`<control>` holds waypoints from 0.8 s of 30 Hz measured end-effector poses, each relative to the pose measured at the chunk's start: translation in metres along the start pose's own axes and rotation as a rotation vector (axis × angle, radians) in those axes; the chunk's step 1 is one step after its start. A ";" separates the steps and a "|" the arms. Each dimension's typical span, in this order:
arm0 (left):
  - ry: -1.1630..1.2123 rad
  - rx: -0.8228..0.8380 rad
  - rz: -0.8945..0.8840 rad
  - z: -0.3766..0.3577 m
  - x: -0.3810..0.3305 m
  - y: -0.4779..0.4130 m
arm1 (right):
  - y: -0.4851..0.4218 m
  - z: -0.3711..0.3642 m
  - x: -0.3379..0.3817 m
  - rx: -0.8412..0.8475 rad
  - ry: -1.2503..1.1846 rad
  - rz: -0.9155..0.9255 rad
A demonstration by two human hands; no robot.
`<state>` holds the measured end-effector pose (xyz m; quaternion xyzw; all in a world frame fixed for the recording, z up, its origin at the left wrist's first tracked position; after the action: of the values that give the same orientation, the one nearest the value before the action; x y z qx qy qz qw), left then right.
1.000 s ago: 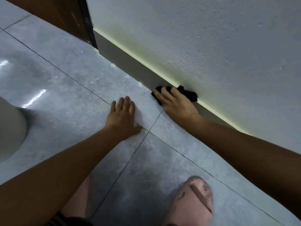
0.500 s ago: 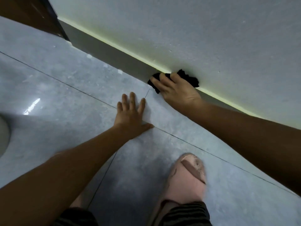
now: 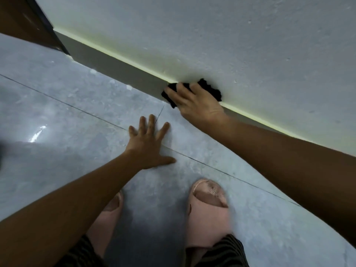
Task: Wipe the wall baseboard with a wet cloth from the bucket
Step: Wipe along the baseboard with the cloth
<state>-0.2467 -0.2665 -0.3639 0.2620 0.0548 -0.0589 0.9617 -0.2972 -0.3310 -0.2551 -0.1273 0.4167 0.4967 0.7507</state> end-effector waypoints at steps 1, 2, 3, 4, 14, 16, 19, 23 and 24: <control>-0.002 -0.010 0.007 0.004 0.001 0.001 | -0.015 0.010 0.002 -0.045 0.002 0.006; -0.002 -0.014 0.013 0.005 0.000 0.001 | -0.026 0.016 0.005 -0.068 0.014 0.021; 0.002 -0.009 0.017 0.003 -0.001 0.002 | -0.032 0.019 0.009 -0.074 0.026 0.040; 0.003 0.005 0.022 -0.001 -0.004 0.004 | -0.032 0.015 0.014 -0.054 0.042 0.044; -0.035 0.021 0.020 -0.008 -0.003 0.006 | 0.079 -0.050 0.011 0.244 0.059 0.081; -0.013 0.020 0.030 -0.006 -0.006 0.006 | 0.066 -0.032 0.001 0.111 0.018 -0.008; 0.116 0.027 0.091 -0.004 -0.017 0.004 | 0.033 -0.014 0.005 0.026 -0.012 -0.009; 0.184 -0.045 0.052 -0.005 -0.046 -0.002 | 0.024 -0.020 0.017 0.062 0.033 0.026; 0.180 -0.057 0.021 -0.007 -0.050 -0.003 | 0.031 -0.027 0.019 0.092 0.038 0.034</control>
<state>-0.2967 -0.2613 -0.3650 0.2391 0.1397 -0.0235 0.9606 -0.3341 -0.3210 -0.2791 -0.0950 0.4553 0.4873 0.7390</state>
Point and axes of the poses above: each hand's wrist, its own y-axis away from the middle knuckle, its own z-axis out of the back of the hand, x = y × z, the point moved 9 cm from there along -y, towards the middle knuckle, and after that the axes turned 8 degrees about -z, right-handed, at the moved point
